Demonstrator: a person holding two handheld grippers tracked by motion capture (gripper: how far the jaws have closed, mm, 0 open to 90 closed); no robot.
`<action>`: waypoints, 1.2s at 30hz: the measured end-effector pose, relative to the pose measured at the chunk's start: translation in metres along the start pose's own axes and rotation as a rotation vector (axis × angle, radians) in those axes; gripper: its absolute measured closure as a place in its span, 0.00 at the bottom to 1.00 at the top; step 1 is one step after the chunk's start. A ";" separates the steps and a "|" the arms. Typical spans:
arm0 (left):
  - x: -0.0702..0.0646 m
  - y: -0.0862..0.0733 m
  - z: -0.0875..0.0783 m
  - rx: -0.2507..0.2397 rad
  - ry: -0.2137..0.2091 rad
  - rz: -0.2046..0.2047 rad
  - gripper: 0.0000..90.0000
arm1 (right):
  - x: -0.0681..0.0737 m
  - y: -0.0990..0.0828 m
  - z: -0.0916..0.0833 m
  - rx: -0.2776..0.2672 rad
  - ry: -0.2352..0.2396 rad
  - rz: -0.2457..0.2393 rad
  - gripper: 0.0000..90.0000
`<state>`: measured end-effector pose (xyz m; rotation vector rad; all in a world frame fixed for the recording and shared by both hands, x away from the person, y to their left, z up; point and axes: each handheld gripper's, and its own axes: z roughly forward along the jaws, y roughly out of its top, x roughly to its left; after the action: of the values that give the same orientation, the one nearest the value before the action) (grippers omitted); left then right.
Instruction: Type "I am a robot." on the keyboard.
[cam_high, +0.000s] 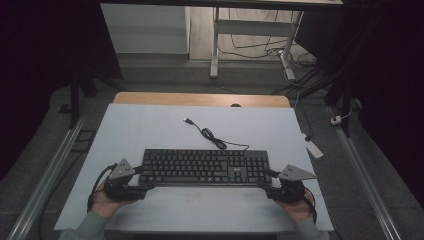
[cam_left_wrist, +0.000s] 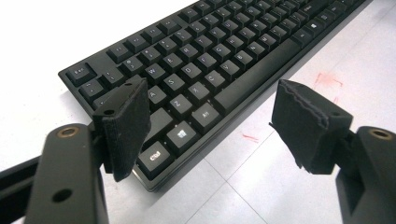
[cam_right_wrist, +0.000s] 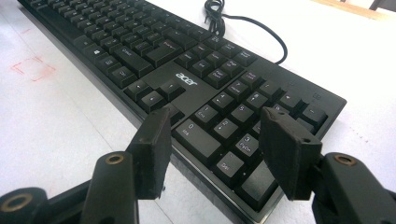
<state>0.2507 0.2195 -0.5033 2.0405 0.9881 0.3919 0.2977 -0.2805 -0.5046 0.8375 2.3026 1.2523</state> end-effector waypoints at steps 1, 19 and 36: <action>0.000 0.000 0.000 0.000 0.001 0.000 0.31 | 0.000 0.000 0.000 0.000 0.000 -0.002 0.49; 0.000 0.000 -0.001 -0.003 0.005 -0.003 0.31 | 0.001 0.001 0.000 -0.007 0.000 0.002 0.49; 0.000 0.000 0.000 -0.004 0.009 -0.003 0.31 | 0.001 0.002 0.000 -0.011 0.000 0.007 0.49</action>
<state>0.2506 0.2198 -0.5030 2.0352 0.9955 0.4008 0.2974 -0.2787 -0.5034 0.8419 2.2928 1.2670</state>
